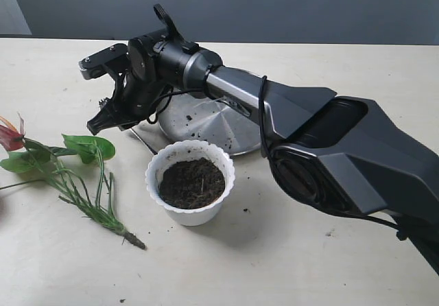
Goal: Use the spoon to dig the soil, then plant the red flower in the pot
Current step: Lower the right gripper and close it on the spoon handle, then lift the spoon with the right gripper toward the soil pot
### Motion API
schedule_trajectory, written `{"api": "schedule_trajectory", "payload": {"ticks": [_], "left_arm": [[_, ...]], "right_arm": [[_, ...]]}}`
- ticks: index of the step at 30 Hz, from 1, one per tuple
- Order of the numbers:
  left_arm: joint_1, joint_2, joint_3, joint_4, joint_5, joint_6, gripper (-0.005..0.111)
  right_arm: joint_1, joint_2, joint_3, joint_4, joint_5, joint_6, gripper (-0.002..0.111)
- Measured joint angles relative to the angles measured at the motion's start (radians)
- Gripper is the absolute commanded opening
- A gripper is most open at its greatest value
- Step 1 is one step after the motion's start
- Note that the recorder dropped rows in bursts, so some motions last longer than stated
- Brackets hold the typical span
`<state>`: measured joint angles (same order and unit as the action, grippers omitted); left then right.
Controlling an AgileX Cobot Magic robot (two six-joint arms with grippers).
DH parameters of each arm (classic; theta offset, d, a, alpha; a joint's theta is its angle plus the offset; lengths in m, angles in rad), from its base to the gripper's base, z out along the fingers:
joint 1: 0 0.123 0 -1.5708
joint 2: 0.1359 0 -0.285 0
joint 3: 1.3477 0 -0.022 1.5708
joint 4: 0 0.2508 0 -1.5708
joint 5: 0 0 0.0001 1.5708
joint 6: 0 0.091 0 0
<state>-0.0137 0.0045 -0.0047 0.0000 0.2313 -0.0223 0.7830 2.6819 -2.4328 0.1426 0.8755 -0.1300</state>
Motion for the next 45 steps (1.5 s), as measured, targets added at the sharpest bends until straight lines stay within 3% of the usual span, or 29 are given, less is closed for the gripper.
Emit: {"api": "schedule_trajectory", "payload": {"ticks": [35, 40, 42, 43, 45], "left_arm": [[0.000, 0.000, 0.000, 0.000, 0.000, 0.000, 0.001], [0.000, 0.000, 0.000, 0.000, 0.000, 0.000, 0.001], [0.000, 0.000, 0.000, 0.000, 0.000, 0.000, 0.001], [0.000, 0.000, 0.000, 0.000, 0.000, 0.000, 0.001], [0.000, 0.000, 0.000, 0.000, 0.000, 0.000, 0.001]], "right_arm": [[0.000, 0.025, -0.008, -0.002, 0.027, -0.007, 0.025], [0.000, 0.021, -0.016, -0.002, 0.136, -0.009, 0.024], [0.000, 0.019, -0.020, -0.002, 0.189, -0.009, 0.018], [0.000, 0.017, -0.020, -0.002, 0.198, -0.009, 0.004], [0.000, 0.017, -0.020, -0.004, 0.212, -0.006, 0.000]]}}
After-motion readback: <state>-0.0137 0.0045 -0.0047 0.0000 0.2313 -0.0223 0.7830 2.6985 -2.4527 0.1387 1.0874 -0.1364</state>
